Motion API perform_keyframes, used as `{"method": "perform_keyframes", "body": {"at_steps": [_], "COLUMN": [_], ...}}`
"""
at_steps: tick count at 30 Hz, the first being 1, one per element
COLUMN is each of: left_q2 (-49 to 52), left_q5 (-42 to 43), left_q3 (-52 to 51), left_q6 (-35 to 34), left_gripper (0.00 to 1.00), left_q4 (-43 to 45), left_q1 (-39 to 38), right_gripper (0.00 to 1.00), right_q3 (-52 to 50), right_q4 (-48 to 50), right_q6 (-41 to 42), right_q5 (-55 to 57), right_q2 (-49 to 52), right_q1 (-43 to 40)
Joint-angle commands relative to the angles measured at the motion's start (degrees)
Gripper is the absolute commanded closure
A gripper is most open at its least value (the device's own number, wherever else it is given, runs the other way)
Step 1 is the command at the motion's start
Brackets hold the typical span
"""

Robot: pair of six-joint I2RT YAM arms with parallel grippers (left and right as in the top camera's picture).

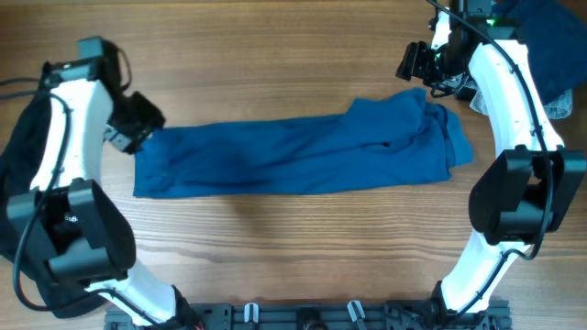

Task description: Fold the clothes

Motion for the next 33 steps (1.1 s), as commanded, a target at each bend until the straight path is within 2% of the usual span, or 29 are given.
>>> {"method": "perform_keyframes", "body": {"at_steps": [1,7,10,11,13,16,17,21,26,30,32,33], "left_q2": [-0.4,-0.4,-0.4,-0.4,-0.4,-0.4,-0.4,-0.4,-0.4,-0.4,-0.4,-0.4], "left_q5": [0.7,0.2,0.2,0.2,0.2,0.2,0.2,0.2,-0.1,-0.4,-0.9,-1.1], "left_q3": [0.6,0.6,0.6,0.6,0.6,0.6,0.6,0.6,0.6,0.6,0.6,0.6], "left_q6": [0.5,0.5,0.5,0.5,0.5,0.7,0.8,4.0,4.0,7.0,7.0,7.0], "left_gripper": [0.39,0.38,0.37,0.36,0.36,0.36,0.36,0.36,0.36,0.36,0.35,0.35], "left_q4": [1.2,1.6,1.6,1.6,1.6,1.6,1.6,0.0,-0.9,-1.9,-2.3,-2.3], "left_q1": [-5.4,-7.3,-7.4,-7.3,-7.4,-7.3,-7.4,-7.3,-7.3,-7.3,-7.3,-7.3], "right_gripper": [0.35,0.37,0.41,0.46,0.61,0.93,0.96,0.96,0.96,0.96,0.93,0.89], "right_q3": [-1.7,-6.3,-8.1,-8.1,-8.1,-8.1,-8.1,-8.1,-8.1,-8.1,-8.1,-8.1], "right_q4": [-1.1,-1.9,-2.7,-3.5,-5.2,-8.7,-9.9,-15.9,-20.7,-20.9,-20.9,-20.8], "right_q6": [-4.2,-4.0,-4.0,-4.0,-3.9,-1.6,0.0,7.0,6.4,11.3,11.2,11.2], "right_q5": [-4.4,-6.1,-6.1,-6.1,-6.1,-5.3,-4.0,7.3,15.1,20.8,21.1,21.0], "right_q2": [2.6,4.7,4.9,4.9,4.9,4.9,4.9,4.8,4.8,4.8,4.8,4.8], "right_q1": [0.0,0.0,0.0,0.0,0.0,0.0,0.0,0.0,0.0,-0.9,-1.5,-2.1]}}
